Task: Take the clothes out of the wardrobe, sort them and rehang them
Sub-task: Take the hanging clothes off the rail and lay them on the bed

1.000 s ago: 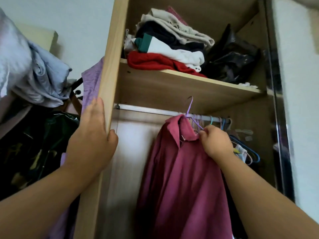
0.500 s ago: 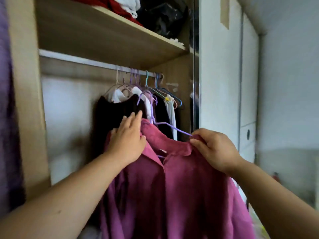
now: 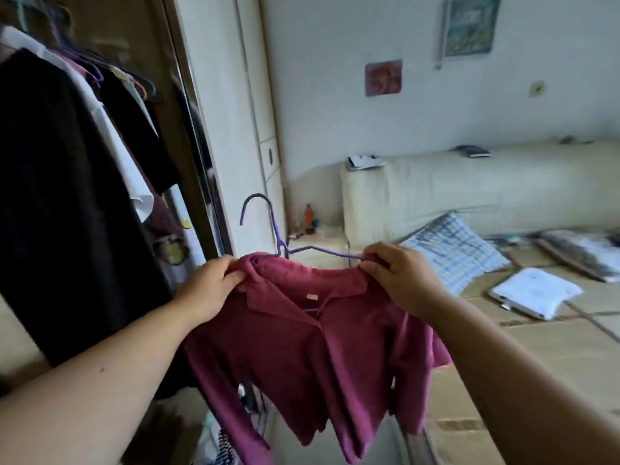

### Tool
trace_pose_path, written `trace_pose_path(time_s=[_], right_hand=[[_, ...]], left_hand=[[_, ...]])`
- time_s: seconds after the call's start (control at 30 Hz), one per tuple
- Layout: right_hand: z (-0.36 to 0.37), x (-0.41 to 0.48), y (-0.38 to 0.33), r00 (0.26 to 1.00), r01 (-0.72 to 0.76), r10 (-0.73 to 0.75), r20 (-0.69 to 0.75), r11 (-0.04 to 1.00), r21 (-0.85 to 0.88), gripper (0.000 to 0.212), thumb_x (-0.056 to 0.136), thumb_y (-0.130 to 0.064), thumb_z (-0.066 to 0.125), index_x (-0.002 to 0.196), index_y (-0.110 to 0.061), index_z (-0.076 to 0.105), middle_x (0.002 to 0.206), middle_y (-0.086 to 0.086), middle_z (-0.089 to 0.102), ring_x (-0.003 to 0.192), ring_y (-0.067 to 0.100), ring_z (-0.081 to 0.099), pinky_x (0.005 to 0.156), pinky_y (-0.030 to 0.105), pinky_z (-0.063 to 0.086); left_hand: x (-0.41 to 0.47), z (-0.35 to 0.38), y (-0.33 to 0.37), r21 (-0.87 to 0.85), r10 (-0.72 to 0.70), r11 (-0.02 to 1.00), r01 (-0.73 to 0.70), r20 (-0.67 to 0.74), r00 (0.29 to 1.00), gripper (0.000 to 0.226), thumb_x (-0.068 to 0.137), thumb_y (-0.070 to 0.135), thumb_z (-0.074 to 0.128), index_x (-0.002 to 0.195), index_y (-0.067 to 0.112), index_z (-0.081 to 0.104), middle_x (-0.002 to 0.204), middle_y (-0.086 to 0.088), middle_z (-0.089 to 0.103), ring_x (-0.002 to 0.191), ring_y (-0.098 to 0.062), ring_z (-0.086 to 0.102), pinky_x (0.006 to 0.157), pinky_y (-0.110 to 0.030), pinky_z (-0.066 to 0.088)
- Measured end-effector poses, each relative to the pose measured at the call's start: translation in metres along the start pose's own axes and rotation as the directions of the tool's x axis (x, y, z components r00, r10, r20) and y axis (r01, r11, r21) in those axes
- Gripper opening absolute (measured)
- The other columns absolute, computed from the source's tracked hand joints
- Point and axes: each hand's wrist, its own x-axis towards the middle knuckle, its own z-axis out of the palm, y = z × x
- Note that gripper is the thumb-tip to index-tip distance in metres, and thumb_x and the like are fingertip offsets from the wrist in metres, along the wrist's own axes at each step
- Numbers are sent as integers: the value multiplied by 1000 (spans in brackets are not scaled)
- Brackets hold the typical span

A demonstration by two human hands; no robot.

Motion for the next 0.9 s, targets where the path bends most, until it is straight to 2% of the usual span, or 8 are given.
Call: trace_pose_path(time_s=[0.17, 0.33, 0.43, 0.5, 0.63, 0.73, 0.83, 0.9], right_hand=[[-33, -121, 33, 929, -360, 367, 48, 926, -114, 8, 87, -37, 58, 90, -31, 62, 86, -5, 66, 85, 19, 59, 62, 25, 31], [-71, -228, 54, 799, -594, 601, 38, 797, -113, 4, 87, -35, 58, 85, -33, 60, 76, -10, 59, 79, 17, 57, 65, 26, 35], [-101, -287, 67, 702, -706, 712, 17, 698, -119, 5, 88, -36, 57, 87, -33, 61, 73, -11, 58, 77, 15, 55, 66, 25, 36], [-127, -326, 76, 627, -774, 779, -16, 620, -131, 6, 88, -36, 58, 87, -31, 62, 68, -12, 56, 75, 14, 55, 64, 24, 35], [-185, -396, 96, 479, -875, 873, -91, 466, -131, 14, 87, -36, 60, 86, -24, 65, 68, -9, 58, 69, 11, 55, 58, 21, 38], [-224, -448, 120, 356, -934, 927, -119, 349, -75, 10, 87, -36, 61, 84, -27, 66, 76, -7, 62, 72, 11, 57, 64, 24, 42], [-245, -493, 148, 249, -969, 962, -112, 247, -33, 10, 88, -34, 61, 79, -37, 61, 80, -12, 62, 77, 8, 57, 65, 24, 40], [-247, -521, 172, 179, -984, 978, -106, 178, -21, 6, 89, -34, 60, 83, -37, 60, 84, -12, 62, 82, 12, 58, 69, 26, 40]], left_hand=[[-42, 63, 47, -21, 188, 982, -187, 124, 974, 23, 91, 32, 58, 109, 19, 65, 105, -9, 67, 102, -28, 60, 86, -43, 45], [-74, 117, 115, -4, 330, 942, -335, 175, 927, 26, 87, 38, 61, 108, 25, 67, 109, -4, 68, 106, -28, 60, 86, -42, 46], [-91, 158, 160, -12, 430, 897, -443, 264, 864, 27, 87, 41, 59, 105, 23, 67, 103, -9, 66, 104, -31, 58, 85, -42, 45], [-105, 191, 195, -33, 473, 871, -490, 323, 820, 29, 88, 43, 58, 108, 24, 66, 108, -7, 65, 108, -30, 56, 88, -41, 44], [-139, 255, 268, -177, 558, 818, -547, 472, 683, 30, 88, 45, 56, 108, 23, 62, 111, -6, 63, 109, -29, 55, 93, -44, 42], [-171, 307, 323, -205, 579, 794, -573, 543, 608, 30, 88, 49, 55, 108, 27, 61, 111, -5, 60, 110, -28, 53, 95, -45, 41], [-200, 356, 363, -205, 575, 771, -602, 630, 522, 33, 90, 49, 52, 116, 31, 58, 118, -2, 59, 115, -27, 50, 97, -44, 39], [-215, 389, 382, -200, 545, 771, -604, 698, 465, 32, 91, 46, 50, 120, 34, 57, 119, -3, 58, 117, -28, 49, 99, -46, 38]])
